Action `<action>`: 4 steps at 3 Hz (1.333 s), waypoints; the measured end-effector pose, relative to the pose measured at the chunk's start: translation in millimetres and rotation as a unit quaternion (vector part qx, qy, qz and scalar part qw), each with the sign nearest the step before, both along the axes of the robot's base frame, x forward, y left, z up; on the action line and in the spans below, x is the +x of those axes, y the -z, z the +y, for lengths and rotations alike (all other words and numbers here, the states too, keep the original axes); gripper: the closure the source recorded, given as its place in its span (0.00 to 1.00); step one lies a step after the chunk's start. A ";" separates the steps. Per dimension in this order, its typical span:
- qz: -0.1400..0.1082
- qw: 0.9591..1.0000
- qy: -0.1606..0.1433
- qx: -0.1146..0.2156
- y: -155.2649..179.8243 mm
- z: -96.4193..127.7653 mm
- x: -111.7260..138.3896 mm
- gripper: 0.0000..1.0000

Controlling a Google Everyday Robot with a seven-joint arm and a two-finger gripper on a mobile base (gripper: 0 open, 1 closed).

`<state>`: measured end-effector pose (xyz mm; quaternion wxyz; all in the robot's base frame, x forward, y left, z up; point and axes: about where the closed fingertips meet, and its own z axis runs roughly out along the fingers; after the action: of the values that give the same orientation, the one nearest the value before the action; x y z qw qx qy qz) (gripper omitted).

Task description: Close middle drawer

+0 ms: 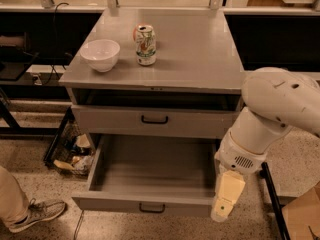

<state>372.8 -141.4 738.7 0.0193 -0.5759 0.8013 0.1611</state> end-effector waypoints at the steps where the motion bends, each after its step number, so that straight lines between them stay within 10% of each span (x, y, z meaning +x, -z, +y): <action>1: 0.000 1.000 0.000 0.000 0.0 0.0 0.0 0.00; 3: 0.080 0.995 0.061 0.016 85.0 -1.2 -14.6 0.00; 4: 0.123 0.985 0.121 0.002 146.3 1.3 -18.2 0.02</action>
Offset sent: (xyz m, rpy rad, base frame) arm -0.0139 0.0055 -0.0799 0.0040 0.1674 -0.0637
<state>354.7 -140.0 592.4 -0.0590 -0.4504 0.8610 0.2287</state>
